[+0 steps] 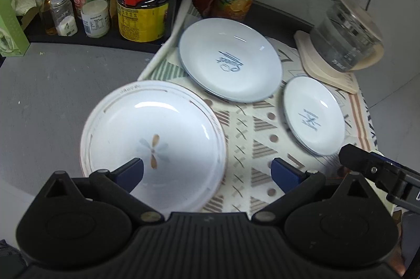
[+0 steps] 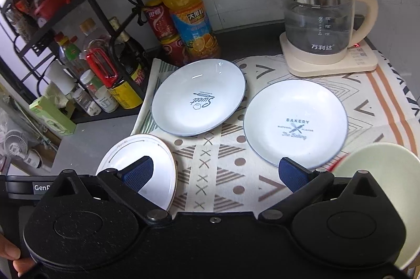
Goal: Organize plates and bowls
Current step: 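Move both grippers toward the white plate printed 'Sweet', then close both grippers on the 'Sweet' plate rim and lift it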
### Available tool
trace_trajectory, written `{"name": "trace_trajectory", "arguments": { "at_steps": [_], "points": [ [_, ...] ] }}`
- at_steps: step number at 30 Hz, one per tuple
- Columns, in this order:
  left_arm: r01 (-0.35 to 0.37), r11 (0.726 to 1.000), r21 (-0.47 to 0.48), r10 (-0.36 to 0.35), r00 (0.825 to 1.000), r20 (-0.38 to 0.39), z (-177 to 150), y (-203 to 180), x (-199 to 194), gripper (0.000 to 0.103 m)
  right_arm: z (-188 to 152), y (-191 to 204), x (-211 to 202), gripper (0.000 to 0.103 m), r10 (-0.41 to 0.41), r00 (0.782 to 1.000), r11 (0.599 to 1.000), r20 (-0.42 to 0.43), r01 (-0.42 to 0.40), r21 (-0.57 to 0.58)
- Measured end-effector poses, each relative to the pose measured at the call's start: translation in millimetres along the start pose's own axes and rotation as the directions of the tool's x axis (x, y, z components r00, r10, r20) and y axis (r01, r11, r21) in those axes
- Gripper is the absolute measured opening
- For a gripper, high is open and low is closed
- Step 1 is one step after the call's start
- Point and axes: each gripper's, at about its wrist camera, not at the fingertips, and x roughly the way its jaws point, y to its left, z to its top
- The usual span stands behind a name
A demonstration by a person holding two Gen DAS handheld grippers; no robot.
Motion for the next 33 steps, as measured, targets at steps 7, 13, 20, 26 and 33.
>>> {"name": "trace_trajectory", "arguments": {
  "at_steps": [7,13,20,26,33],
  "points": [
    [0.030,0.999,0.038,-0.029,0.999,-0.016,31,10,22,0.102,18,9,31,0.103,-0.021,1.000,1.000,-0.020,0.021,0.017],
    [0.062,0.998,0.032,-0.062,0.998,-0.004,58,20,40,0.102,36,8,55,0.102,-0.058,0.998,0.997,-0.002,0.058,0.048],
    [0.132,0.991,0.029,-0.133,0.990,0.035,90,30,62,0.100,56,-11,82,0.085,-0.076,0.997,0.985,0.020,0.072,0.156],
    [0.174,0.985,0.000,-0.174,0.984,0.047,105,35,85,0.094,68,-34,111,0.058,-0.034,0.999,0.964,0.001,0.033,0.266],
    [0.208,0.972,-0.107,-0.205,0.978,0.039,113,50,112,0.065,78,-47,145,0.035,0.016,0.999,0.941,-0.048,0.001,0.340]
  ]
}}
